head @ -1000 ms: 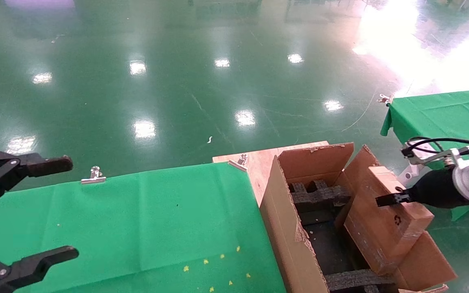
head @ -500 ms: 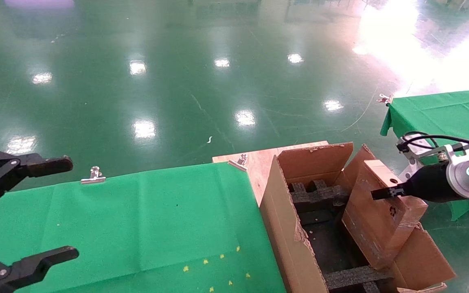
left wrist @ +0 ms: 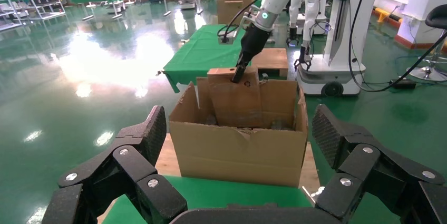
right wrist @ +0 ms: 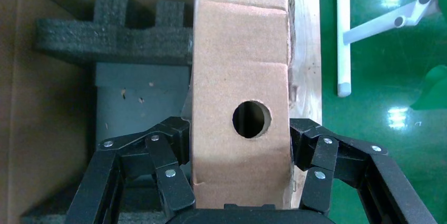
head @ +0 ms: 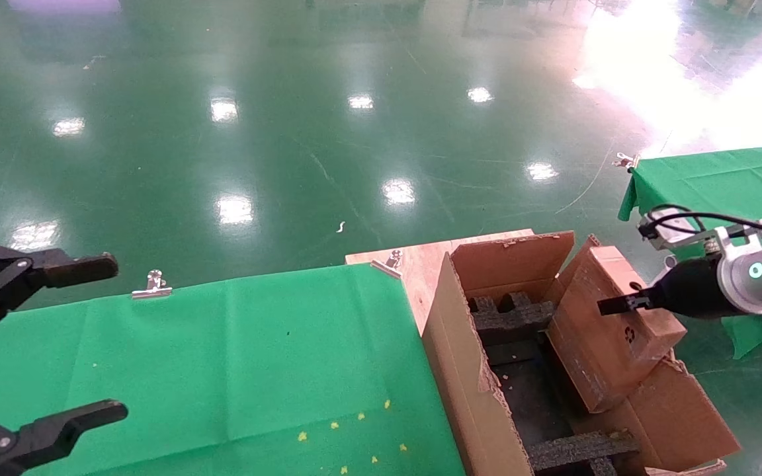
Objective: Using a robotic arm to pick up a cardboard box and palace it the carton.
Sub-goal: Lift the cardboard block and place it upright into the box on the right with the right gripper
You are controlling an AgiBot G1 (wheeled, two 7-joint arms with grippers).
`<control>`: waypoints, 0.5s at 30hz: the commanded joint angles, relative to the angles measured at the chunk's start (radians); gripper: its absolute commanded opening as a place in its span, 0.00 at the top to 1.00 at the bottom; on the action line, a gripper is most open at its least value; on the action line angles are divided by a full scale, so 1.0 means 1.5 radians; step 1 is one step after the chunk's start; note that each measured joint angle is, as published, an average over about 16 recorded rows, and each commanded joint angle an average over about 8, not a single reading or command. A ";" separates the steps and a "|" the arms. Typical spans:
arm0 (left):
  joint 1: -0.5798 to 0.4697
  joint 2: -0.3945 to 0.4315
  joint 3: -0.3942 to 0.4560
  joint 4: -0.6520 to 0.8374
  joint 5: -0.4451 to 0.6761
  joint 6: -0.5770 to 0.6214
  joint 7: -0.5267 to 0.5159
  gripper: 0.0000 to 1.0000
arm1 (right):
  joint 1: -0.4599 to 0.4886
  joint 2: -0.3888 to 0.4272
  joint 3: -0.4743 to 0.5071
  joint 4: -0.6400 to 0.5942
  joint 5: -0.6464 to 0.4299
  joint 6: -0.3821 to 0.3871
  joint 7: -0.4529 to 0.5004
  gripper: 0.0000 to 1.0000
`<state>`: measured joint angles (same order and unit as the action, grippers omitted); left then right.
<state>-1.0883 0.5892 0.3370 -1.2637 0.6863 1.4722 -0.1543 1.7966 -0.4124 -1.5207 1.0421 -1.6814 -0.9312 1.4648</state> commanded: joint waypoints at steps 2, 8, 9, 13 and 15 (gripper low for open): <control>0.000 0.000 0.000 0.000 0.000 0.000 0.000 0.00 | -0.008 -0.002 -0.004 0.000 -0.003 0.007 0.002 1.00; 0.000 0.000 0.000 0.000 0.000 0.000 0.000 0.00 | -0.030 -0.007 -0.011 -0.005 -0.004 0.025 0.004 1.00; 0.000 0.000 0.000 0.000 0.000 0.000 0.000 0.00 | -0.034 -0.008 -0.012 -0.007 -0.004 0.029 0.004 1.00; 0.000 0.000 0.000 0.000 0.000 0.000 0.000 0.00 | -0.050 -0.015 -0.017 -0.018 -0.003 0.043 0.003 1.00; 0.000 0.000 0.000 0.000 0.000 0.000 0.000 0.00 | -0.056 -0.020 -0.019 -0.025 -0.002 0.048 0.001 1.00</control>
<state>-1.0884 0.5891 0.3373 -1.2637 0.6861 1.4721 -0.1542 1.7117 -0.4465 -1.5493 1.0008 -1.6816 -0.8619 1.4640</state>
